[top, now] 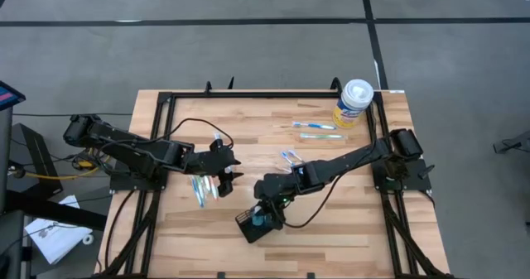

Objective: Pick & Place toothbrushing station
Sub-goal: Put the mouthwash into the mesh organizer

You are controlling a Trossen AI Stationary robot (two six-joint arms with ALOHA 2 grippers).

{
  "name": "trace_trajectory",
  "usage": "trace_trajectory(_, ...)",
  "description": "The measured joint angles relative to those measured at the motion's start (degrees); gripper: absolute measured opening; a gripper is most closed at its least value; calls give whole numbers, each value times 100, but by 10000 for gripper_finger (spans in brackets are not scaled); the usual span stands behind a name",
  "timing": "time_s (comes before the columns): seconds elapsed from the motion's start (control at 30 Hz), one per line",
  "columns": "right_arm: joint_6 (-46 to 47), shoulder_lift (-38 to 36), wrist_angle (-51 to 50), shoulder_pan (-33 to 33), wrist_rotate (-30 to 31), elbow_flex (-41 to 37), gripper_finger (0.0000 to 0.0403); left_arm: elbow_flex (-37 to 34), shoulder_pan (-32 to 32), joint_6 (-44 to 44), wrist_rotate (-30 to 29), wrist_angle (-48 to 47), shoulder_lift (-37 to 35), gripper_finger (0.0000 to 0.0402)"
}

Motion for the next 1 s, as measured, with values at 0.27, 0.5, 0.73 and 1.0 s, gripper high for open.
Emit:
trace_trajectory(0.27, -117, 2, -17, 7, -9, -2, 85, -2, 0, -37, 0, 0, -1, 182)
trace_trajectory(0.5, -197, 2, -48, -3, 59, -2, 85, -2, 2, 2, 0, -7, 0, 182)
trace_trajectory(0.73, -256, 7, -40, -9, 636, -85, 85, -2, 2, 15, 2, -33, 0, 182)
trace_trajectory(1.0, -198, 7, -21, 125, 575, -85, 85, -2, 2, 17, 3, -39, 0, 182)
